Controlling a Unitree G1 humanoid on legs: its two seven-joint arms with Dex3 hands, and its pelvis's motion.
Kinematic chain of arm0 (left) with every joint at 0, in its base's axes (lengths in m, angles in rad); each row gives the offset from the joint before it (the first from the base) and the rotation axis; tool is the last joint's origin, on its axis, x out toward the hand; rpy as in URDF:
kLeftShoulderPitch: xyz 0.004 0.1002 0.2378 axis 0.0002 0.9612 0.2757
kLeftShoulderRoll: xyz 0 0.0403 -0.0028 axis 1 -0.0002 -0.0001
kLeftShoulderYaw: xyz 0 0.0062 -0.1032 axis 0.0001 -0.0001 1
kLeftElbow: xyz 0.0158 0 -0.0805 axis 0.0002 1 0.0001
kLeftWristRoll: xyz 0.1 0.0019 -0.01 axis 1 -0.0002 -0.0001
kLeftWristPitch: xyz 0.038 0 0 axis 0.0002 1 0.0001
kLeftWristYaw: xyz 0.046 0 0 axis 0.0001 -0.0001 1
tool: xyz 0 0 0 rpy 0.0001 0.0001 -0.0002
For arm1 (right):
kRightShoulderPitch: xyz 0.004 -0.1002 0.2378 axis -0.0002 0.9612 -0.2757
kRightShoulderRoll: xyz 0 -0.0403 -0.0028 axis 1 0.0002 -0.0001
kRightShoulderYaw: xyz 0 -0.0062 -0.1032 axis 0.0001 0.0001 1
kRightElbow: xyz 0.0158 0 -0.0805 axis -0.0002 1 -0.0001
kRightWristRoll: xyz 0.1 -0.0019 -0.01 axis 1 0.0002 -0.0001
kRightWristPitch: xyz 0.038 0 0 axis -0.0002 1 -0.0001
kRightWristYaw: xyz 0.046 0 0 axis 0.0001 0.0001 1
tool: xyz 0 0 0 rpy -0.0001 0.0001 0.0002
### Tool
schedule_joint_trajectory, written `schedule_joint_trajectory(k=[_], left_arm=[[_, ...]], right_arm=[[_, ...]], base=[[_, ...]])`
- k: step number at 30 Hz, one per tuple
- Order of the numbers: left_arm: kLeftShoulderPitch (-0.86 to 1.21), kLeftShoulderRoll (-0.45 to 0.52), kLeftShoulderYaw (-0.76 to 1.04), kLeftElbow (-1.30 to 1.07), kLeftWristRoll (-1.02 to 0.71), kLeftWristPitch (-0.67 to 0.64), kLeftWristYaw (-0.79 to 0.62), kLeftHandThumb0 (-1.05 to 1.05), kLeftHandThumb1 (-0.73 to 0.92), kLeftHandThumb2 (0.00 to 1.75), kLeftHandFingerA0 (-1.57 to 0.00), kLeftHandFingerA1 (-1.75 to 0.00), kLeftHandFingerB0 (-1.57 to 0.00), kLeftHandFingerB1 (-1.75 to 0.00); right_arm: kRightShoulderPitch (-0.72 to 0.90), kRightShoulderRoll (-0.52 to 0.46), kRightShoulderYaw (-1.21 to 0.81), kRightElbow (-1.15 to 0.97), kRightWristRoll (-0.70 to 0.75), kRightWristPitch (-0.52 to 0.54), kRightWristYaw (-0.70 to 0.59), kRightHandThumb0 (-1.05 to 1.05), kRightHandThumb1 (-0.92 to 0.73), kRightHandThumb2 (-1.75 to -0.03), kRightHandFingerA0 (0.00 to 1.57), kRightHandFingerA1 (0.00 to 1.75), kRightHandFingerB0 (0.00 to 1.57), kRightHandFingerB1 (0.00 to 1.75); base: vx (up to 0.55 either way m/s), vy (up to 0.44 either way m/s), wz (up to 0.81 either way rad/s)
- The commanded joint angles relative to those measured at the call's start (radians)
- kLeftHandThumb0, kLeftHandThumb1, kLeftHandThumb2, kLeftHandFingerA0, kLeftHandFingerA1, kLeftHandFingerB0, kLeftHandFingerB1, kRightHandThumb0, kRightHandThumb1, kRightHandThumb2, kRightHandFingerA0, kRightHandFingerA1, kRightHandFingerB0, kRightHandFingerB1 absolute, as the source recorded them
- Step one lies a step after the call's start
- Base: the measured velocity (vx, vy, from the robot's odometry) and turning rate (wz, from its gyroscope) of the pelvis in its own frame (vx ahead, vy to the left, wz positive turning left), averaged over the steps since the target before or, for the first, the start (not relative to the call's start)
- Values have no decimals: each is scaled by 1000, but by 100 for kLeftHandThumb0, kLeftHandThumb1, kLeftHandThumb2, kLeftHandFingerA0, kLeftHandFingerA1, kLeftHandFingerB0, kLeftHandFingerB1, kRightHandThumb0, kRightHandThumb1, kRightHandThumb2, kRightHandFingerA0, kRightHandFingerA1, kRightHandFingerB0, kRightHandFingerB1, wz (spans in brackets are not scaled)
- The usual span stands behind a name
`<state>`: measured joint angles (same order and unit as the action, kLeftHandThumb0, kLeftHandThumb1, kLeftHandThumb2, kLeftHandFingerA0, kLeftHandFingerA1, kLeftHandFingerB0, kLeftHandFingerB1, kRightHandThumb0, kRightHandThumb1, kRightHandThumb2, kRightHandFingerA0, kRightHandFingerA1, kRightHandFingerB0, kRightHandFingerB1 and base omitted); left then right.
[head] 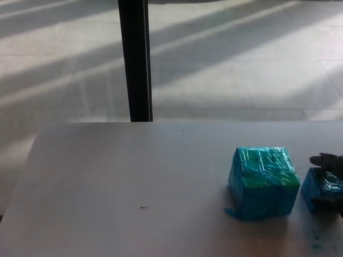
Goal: The robot uses its right hand to pick up the small cube kept on the middle on the desk and place it on the bigger cube kept next to it
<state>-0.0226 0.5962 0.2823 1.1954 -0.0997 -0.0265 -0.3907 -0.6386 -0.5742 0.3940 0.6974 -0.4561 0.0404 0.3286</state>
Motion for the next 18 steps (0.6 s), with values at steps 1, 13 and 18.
schedule_joint_trajectory(k=[1,13,18], left_arm=[[-11,18,19,9,-20,24,-11,-66,65,60,-46,-57,-58,-44],[-10,30,-15,10,12,-4,-7,-69,68,61,-45,-56,-51,-41],[-9,27,3,1,-11,10,-17,-68,66,60,-42,-54,-55,-44]], right_arm=[[1,18,35,15,-32,1,68,-80,-46,-76,0,0,6,19],[14,36,62,23,-56,4,73,-44,-43,-73,0,17,5,36],[30,-38,117,17,-162,-85,-26,-15,-71,-60,38,114,19,29]], base=[[0,0,0],[0,0,0],[0,0,0]])
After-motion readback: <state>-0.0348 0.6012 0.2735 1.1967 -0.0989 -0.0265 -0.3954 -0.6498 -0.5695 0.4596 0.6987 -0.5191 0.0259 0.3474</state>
